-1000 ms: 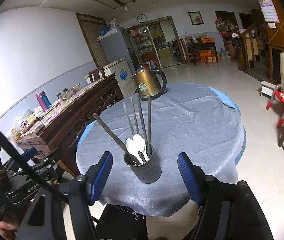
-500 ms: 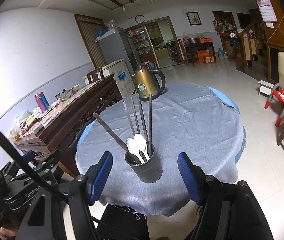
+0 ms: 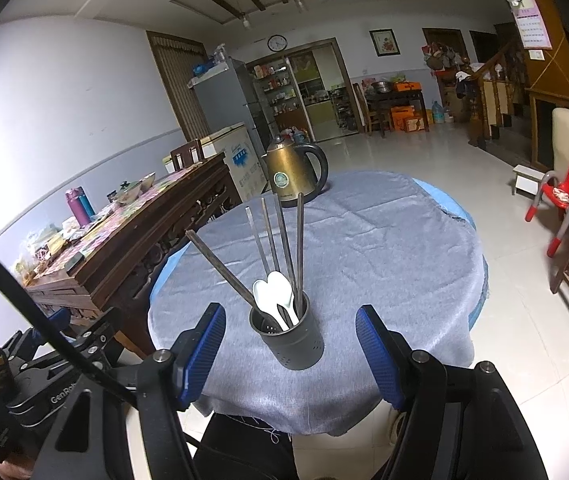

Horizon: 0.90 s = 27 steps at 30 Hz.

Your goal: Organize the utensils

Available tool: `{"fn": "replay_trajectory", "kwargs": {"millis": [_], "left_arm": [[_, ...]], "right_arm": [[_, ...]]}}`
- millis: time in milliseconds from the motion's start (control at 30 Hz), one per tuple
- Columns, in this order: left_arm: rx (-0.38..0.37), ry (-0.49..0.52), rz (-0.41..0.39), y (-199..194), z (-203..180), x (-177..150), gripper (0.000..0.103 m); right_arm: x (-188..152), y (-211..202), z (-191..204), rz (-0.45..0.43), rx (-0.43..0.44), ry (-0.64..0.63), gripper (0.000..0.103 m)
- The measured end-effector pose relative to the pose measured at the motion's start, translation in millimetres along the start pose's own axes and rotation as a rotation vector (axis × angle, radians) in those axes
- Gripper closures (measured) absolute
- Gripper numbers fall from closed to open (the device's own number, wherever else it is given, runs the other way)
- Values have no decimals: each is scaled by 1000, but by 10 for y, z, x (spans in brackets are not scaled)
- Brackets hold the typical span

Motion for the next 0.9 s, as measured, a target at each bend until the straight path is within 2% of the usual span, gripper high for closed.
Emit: {"fn": "replay_trajectory", "kwargs": {"millis": [900], "left_arm": [[-19,-13,13,12,45,-37,14]], "right_arm": [[-10,52,104,12,-11,-22,32]]}}
Point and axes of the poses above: each gripper's, at about its wrist camera, not at the fingertips, and y roughly the way its jaws point, z to its left, x to its top, the point moved 1 cm from there along y, roughly the way its jaws point, and after that the axes turned 13 degrees about -y, right-handed, at the moved point
